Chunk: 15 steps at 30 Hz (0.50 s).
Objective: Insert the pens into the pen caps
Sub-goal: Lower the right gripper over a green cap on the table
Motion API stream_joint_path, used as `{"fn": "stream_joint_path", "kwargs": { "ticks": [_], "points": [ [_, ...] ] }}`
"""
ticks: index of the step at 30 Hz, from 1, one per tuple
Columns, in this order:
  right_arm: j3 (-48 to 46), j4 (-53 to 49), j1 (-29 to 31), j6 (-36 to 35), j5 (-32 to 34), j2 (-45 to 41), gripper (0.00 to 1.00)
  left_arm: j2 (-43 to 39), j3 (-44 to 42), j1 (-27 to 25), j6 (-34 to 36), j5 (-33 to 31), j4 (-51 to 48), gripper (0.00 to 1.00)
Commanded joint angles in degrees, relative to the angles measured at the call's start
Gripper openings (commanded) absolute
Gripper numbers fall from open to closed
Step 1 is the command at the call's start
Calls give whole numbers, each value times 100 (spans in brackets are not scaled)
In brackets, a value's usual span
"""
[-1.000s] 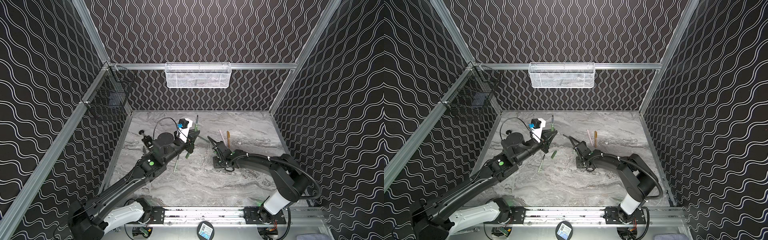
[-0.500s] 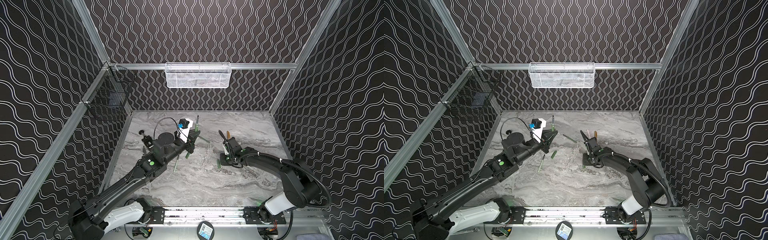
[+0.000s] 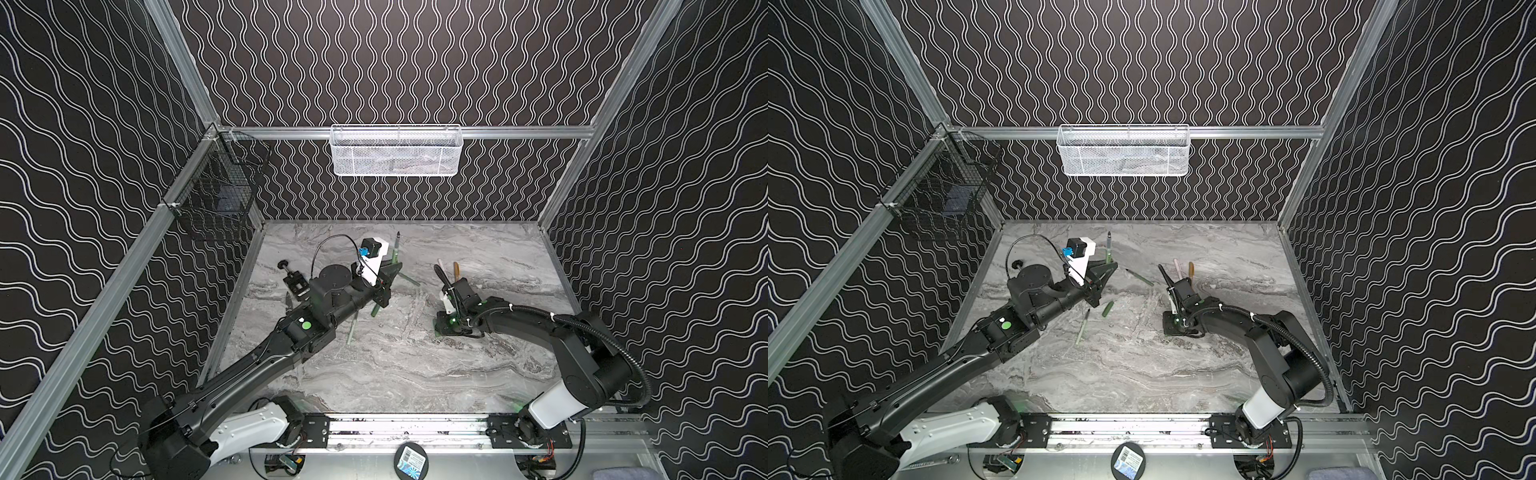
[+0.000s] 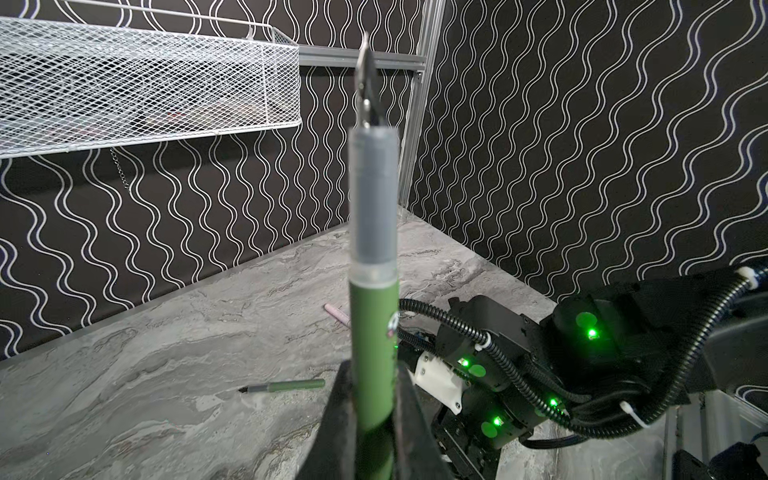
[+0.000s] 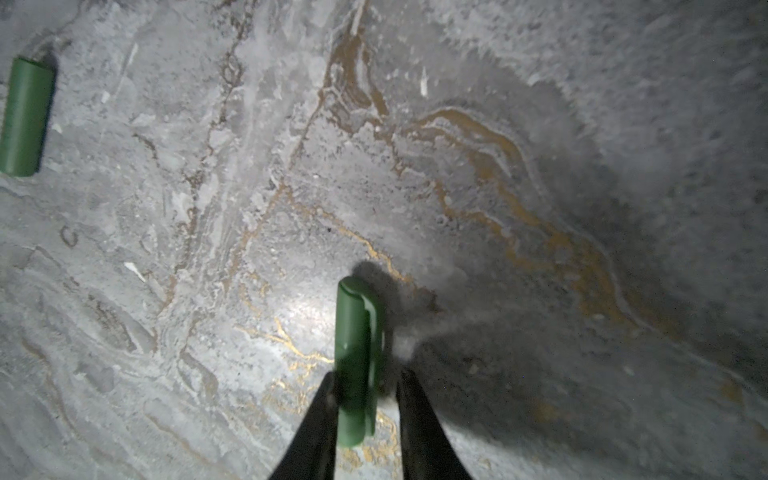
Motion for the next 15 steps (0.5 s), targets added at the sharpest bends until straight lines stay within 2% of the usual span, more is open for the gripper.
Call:
{"fn": "stream_joint_path", "kwargs": {
  "ticks": [1, 6, 15],
  "points": [
    [54, -24, 1, 7, 51, 60, 27, 25, 47, -11, 23, 61, 94, 0],
    [138, 2, 7, 7, 82, 177, 23, -5, 38, -20, 40, 27, 101, 0],
    [228, -47, 40, 22, 145, 228, 24, -12, 40, -42, 62, 19, 91, 0]
  ]
}}
